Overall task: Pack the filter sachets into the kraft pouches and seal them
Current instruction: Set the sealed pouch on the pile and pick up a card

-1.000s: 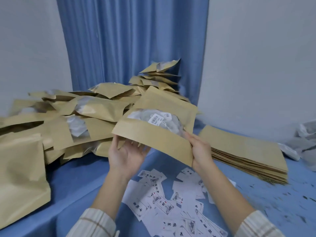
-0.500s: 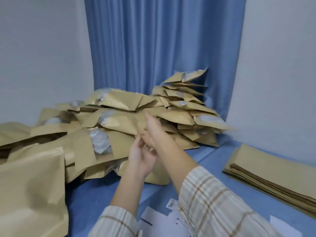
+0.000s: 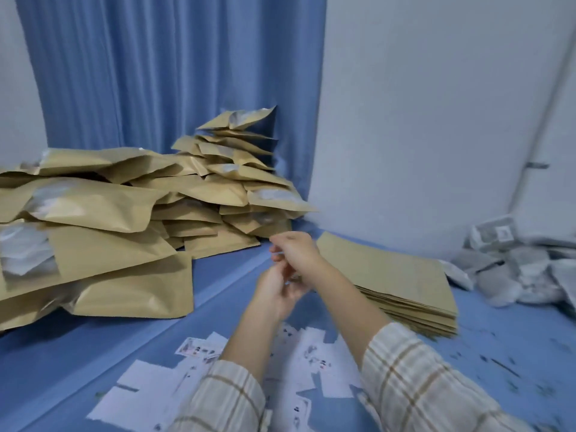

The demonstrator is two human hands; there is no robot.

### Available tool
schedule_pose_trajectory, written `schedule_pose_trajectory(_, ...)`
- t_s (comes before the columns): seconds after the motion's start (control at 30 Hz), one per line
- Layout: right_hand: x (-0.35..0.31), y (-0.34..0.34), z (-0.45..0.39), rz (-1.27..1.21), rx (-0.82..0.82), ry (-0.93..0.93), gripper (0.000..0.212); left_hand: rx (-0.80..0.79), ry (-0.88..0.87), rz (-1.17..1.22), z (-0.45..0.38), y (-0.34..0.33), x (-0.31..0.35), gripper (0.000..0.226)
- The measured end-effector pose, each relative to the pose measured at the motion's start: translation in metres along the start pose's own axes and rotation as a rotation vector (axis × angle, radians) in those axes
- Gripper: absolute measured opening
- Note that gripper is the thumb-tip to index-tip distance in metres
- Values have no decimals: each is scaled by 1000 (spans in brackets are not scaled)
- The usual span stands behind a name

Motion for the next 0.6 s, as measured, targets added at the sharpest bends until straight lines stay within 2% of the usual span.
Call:
schedule_pose_trajectory(0.1,26,69,14,601,154,67,24,-31,118,-26,-17,-27,-49,24)
schedule_pose_trajectory(0.17,52,109,19,895,190,67,35,6,192,-7,-25,-32,-76,14)
schedule_pose_trajectory(0.23,90,148,25,1091,178,-25,51,69,252,44,-27,-31,-94,13)
schedule_pose_trajectory(0.3,129,186,37,1285,186,-206,71,114,269,75,-30,-27,-103,20)
schedule_pose_trajectory(0.37,158,208,48,1394,173,-311,77,134,288,86,-33,-25,-111,32)
schedule_pose_trajectory(0.4,165,211,52,1417,167,-302,74,139,297,79,-35,-24,-116,37)
schedule_pose_trajectory(0.47,162,208,58,1446,216,-167,60,134,317,54,-37,-25,-125,44)
schedule_pose_trajectory(0.53,145,197,69,1429,321,69,37,116,316,43,-37,-32,-133,48)
schedule_pose_trajectory(0.6,127,187,83,1386,495,323,13,107,295,37,-38,-37,-138,52)
Point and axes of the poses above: each hand's wrist, its own z-axis away from the middle knuckle, its own y-axis out of the back of the hand, x = y × z, the point moved 7 cm from there along -z, towards the middle knuckle, and after that the axes turned 14 degrees about -x, right-handed, at the moved point
